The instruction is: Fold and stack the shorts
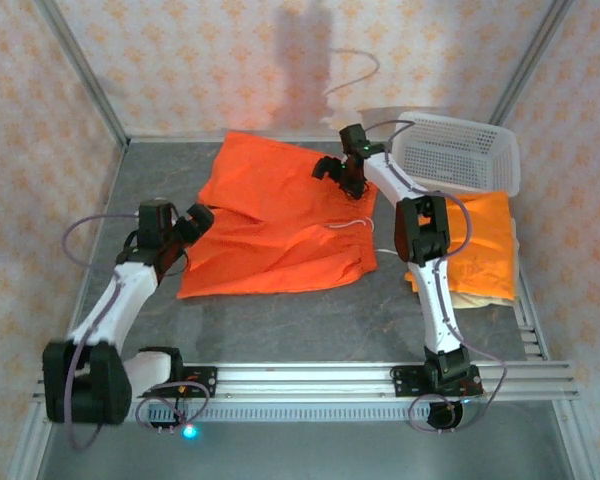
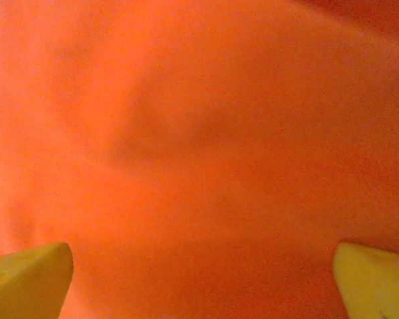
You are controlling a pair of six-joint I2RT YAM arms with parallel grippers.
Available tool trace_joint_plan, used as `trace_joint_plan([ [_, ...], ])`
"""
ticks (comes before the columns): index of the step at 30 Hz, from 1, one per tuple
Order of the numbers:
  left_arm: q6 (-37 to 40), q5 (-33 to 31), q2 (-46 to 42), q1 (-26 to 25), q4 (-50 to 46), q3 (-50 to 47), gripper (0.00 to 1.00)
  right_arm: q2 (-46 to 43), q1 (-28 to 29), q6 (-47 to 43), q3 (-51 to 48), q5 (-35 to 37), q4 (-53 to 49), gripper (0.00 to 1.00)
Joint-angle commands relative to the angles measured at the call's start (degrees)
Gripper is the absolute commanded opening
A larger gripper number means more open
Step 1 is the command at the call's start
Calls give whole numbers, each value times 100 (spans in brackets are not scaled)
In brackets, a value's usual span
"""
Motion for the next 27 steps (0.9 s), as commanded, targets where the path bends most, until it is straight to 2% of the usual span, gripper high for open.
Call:
trace_joint_plan([
  [1, -194, -736, -670, 37, -1690, -82, 100, -1350, 112, 39, -679, -35, 316, 100],
  [4, -679, -887, -1216, 35, -2250, -384, 100, -2388, 166, 93, -1675, 48, 738, 100],
  [7, -1078, -777, -1472, 37, -2407, -777, 99, -3362, 212, 195, -2740, 201, 1041, 100],
  [15, -1475, -679, -1140, 17, -1908, -1554, 80, -5521, 219, 764, -5679, 574, 1643, 96],
  [20, -1425, -768, -686, 11, -1587, -1578, 72, -6181, 219, 1103, -6977, 658, 1692, 93],
  [27, -1197, -798, -2, 11, -1023, -1398, 50, -6419, 222, 1473, -8098, 660, 2041, 84],
])
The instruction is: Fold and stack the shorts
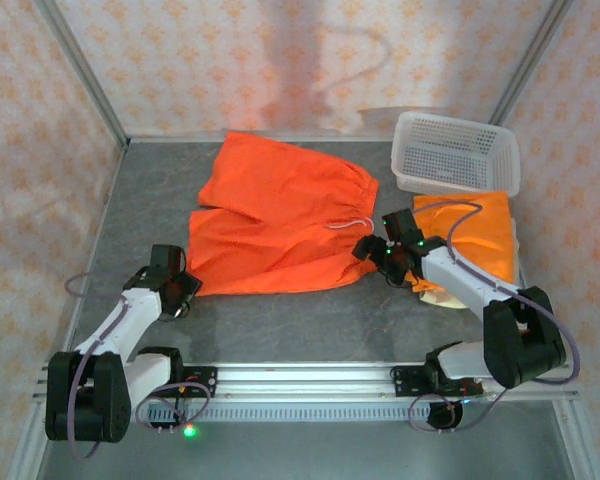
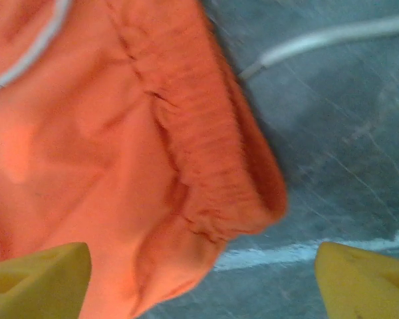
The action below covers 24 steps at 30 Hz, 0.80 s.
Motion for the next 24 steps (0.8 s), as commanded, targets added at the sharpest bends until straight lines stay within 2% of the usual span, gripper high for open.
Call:
trace_joint_plan([
  [1, 140, -175, 193, 7, 371, 179, 47, -104, -7, 287, -205, 161, 451, 82],
  [7, 288, -207, 496, 7, 580, 343, 38, 334, -1, 193, -69, 131, 652, 73],
  [14, 329, -186, 726, 7, 800, 440, 26, 846, -10, 123, 168, 230, 711, 59],
  [24, 503, -141, 857, 7, 634, 762, 1, 1167, -5, 98, 256, 392, 681, 28],
])
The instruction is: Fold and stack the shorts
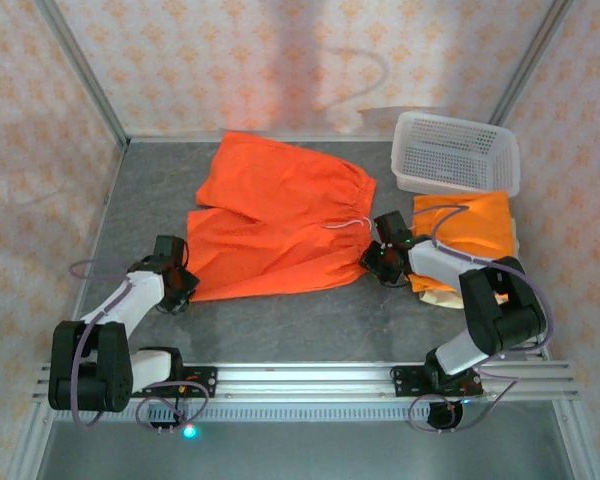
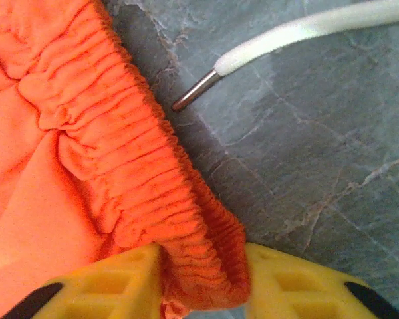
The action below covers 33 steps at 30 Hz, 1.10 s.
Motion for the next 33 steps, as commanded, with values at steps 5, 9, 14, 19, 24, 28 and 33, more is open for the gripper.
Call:
trace_joint_plan([
  [5, 176, -163, -295, 1, 343, 540, 0, -40, -5, -109, 349, 263, -141, 7],
  [9, 228, -363, -815, 18, -262, 851, 0, -348, -5, -251, 579, 297, -487, 0],
  [14, 387, -630, -1540, 53, -1127, 1570, 0, -1009, -10, -433, 987, 324, -1068, 0],
  [19, 571, -974, -2052, 57, -1856, 2592, 0, -1635, -10, -549, 1344, 241, -1527, 0],
  [24, 827, -1183, -2049, 62, -2355, 3831, 0, -1932, -6, -548, 1588, 9, -1807, 0],
  [28, 1029, -1162, -1791, 62, -2570, 4743, 0, -2249, 15, -490, 1656, -70, -1953, 0],
  [33, 1196, -1085, -1283, 61, -2404, 5305, 0, -2263, 22, -423, 1708, 54, -2035, 0],
])
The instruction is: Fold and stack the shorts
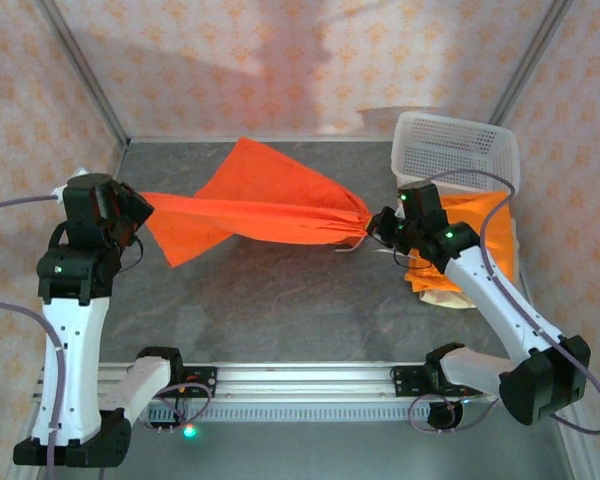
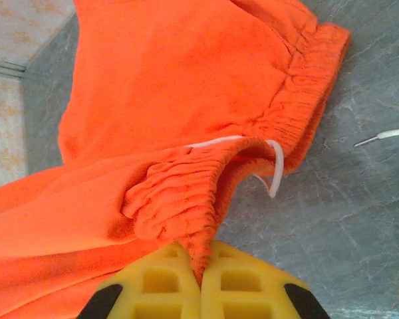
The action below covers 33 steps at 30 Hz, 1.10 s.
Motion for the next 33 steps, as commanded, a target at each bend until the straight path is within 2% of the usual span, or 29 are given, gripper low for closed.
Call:
trace_joint_plan([
  [1, 282, -357, 359, 59, -13, 329, 0, -14, -45, 28, 179, 408, -382, 0],
  [10, 416, -159, 2115, -5, 505, 1133, 0, 702, -55, 220, 190, 656, -291, 0],
  [16, 410, -220, 3492, -163, 672, 2078, 0, 1115, -140, 355, 199, 751, -72, 0],
  [26, 568, -66, 6387, -416, 188, 4876, 0, 1963, -416, 438, 375, 791, 281, 4],
  [31, 439, 7, 7650, -437, -25, 6230, 0, 2558, -575, 469, 760, 808, 381, 14],
  [32, 396, 29, 7861, -437, 70, 6407, 1, 2679, -634, 478, 857, 793, 388, 19],
  [33, 354, 49, 8053, -429, 172, 6583, 8, 2786, -707, 495, 963, 760, 388, 25],
])
